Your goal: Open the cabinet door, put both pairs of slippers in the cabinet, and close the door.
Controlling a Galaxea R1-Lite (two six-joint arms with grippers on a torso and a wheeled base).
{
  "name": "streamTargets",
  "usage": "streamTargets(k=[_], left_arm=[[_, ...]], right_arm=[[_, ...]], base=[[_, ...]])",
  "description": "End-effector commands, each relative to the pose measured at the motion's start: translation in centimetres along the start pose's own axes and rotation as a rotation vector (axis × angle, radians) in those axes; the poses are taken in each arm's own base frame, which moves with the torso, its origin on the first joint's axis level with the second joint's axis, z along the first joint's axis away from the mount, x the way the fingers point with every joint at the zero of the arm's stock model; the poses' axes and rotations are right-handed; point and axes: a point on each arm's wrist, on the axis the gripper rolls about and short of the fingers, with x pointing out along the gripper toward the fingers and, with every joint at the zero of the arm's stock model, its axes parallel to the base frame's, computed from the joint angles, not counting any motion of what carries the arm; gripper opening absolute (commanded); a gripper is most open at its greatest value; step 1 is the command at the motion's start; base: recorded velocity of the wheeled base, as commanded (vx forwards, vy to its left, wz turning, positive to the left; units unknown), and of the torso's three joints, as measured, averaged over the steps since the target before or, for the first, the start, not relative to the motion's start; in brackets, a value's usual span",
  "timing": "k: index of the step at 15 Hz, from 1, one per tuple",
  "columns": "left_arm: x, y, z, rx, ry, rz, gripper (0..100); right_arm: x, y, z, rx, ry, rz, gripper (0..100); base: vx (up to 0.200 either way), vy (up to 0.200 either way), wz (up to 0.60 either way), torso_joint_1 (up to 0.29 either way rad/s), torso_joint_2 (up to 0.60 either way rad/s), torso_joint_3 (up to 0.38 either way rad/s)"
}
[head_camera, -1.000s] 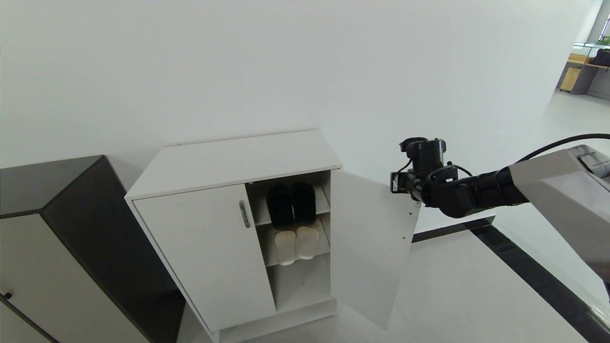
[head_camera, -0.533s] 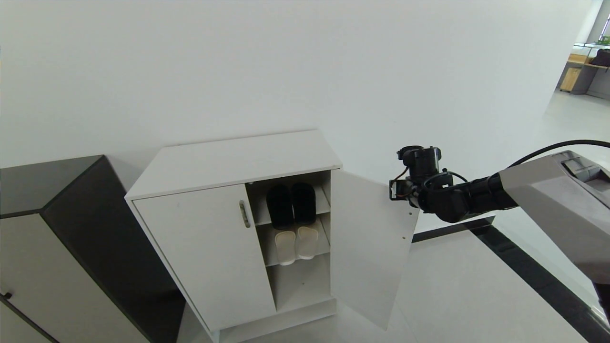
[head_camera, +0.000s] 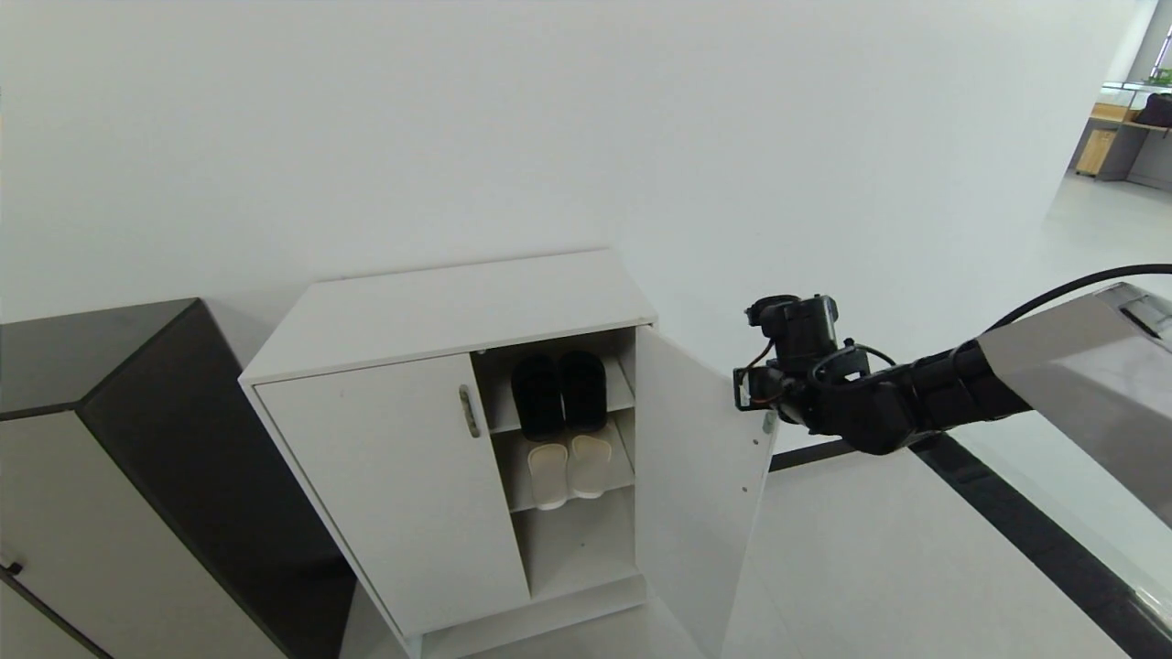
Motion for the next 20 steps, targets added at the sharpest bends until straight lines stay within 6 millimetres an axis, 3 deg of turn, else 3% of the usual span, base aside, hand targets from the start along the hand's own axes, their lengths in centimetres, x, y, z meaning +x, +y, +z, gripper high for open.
streamTargets(k=[1,4,6,8,10,13,20], left_arm=[[0.0,0.0,0.0,-0.002,-0.001,0.0,0],[0.0,0.0,0.0,0.0,-0.001,0.001,0],[0.0,0.0,0.0,-0.002,0.001,0.0,0],[0.0,0.0,0.0,-0.002,-0.001,0.0,0],[0.0,0.0,0.0,-0.002,0.001,0.0,0],[0.0,0.0,0.0,-0.002,0.001,0.0,0],[0.0,0.0,0.0,-0.002,0.001,0.001,0]], right_arm=[[-3.7,2.5,0.2,-0.021,-0.027,0.083,0],[-5.6,4.9,-0.4,-0.013,-0.021,0.171,0],[-5.9,5.4,-0.5,-0.001,-0.023,0.195,0],[-6.2,5.0,-0.4,0.0,-0.02,0.188,0],[-7.7,4.1,-0.9,-0.003,-0.002,0.254,0],[-9.9,3.5,-3.0,-0.066,-0.029,0.367,0],[-9.5,3.6,-4.3,-0.098,-0.034,0.38,0]], base=[[0.0,0.0,0.0,0.0,0.0,0.0],[0.0,0.0,0.0,0.0,0.0,0.0],[0.0,0.0,0.0,0.0,0.0,0.0],[0.0,0.0,0.0,0.0,0.0,0.0],[0.0,0.0,0.0,0.0,0.0,0.0],[0.0,0.0,0.0,0.0,0.0,0.0],[0.0,0.0,0.0,0.0,0.0,0.0]])
